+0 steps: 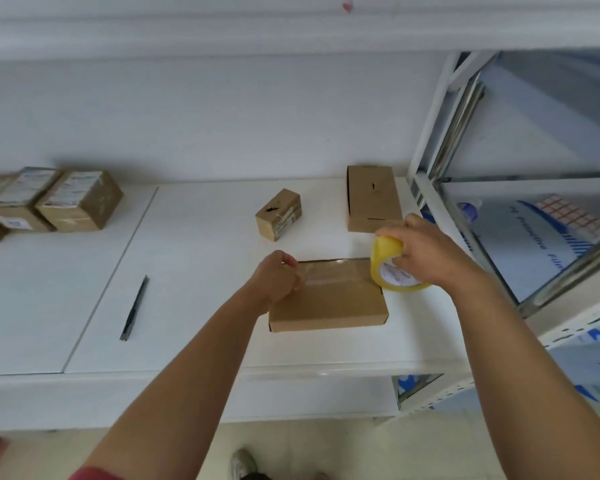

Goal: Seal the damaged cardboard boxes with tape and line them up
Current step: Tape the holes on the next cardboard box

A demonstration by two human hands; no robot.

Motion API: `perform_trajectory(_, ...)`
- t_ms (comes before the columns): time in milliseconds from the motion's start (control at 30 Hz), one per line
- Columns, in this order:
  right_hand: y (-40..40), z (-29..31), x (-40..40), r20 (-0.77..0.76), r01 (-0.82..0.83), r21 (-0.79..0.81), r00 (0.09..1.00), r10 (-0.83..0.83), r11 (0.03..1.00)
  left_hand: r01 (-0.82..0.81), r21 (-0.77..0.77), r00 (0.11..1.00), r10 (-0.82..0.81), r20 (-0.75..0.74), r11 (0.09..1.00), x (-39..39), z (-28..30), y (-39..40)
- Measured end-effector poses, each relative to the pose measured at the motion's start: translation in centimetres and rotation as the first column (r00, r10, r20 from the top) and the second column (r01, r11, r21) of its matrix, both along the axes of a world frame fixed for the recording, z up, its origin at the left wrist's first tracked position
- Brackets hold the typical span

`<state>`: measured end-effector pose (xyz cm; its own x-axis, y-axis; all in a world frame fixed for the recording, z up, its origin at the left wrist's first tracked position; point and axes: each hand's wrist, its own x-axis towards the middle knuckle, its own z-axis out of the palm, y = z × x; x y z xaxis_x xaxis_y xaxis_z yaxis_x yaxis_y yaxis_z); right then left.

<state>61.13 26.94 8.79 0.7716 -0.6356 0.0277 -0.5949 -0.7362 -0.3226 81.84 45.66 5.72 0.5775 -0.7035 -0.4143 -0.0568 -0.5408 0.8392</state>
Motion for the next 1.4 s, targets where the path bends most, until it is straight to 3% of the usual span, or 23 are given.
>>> perform_trajectory(167,0.1,0.3,0.6,-0.173,-0.025,0.044,0.984,0.032,0.999,-0.002,0.050,0.986,-0.007,0.169,0.999,-0.2,-0.5,0.2)
perform_trajectory(267,0.6,0.9,0.8,-0.163,0.022,0.103,0.987,-0.005,0.994,-0.007,0.069,0.968,-0.011,0.251,0.998,-0.6,-0.8,0.0)
perform_trajectory(333,0.5,1.2,0.6,-0.147,0.027,0.034,0.989,-0.022,0.999,-0.024,0.066,0.964,0.005,0.265,0.998,-0.3,-0.8,0.3)
perform_trajectory(467,0.2,0.7,0.0,-0.261,0.022,-0.127,0.964,-0.055,0.992,-0.027,0.032,0.981,0.020,0.194,0.999,0.6,-0.5,0.6)
perform_trajectory(600,0.7,0.5,1.1,-0.337,0.016,-0.191,0.938,-0.080,0.981,0.014,0.082,0.958,-0.037,0.286,0.997,0.2,-0.6,0.6)
perform_trajectory(967,1.9,-1.2,1.9,-0.410,0.074,-0.140,0.904,-0.125,0.987,0.096,0.202,0.847,-0.186,0.497,0.975,-2.4,-1.6,0.3)
perform_trajectory(1100,2.0,-1.3,1.7,-0.388,0.082,-0.137,0.912,-0.130,0.987,0.084,0.318,0.702,-0.283,0.654,0.944,-3.0,-1.8,0.8)
perform_trajectory(1200,2.0,-1.5,1.5,-0.370,0.075,-0.139,0.921,-0.123,0.987,0.080,0.406,0.348,-0.407,0.844,0.910,-4.2,-2.6,1.6)
perform_trajectory(1267,2.0,-1.6,1.3,-0.358,0.072,-0.131,0.926,-0.115,0.989,0.106,0.455,0.202,-0.467,0.861,0.884,-5.1,-3.5,2.0)
perform_trajectory(1400,2.2,-1.7,0.9,-0.340,0.065,-0.132,0.934,-0.107,0.989,0.175,0.410,0.200,-0.441,0.875,0.895,-4.8,-3.9,2.8)
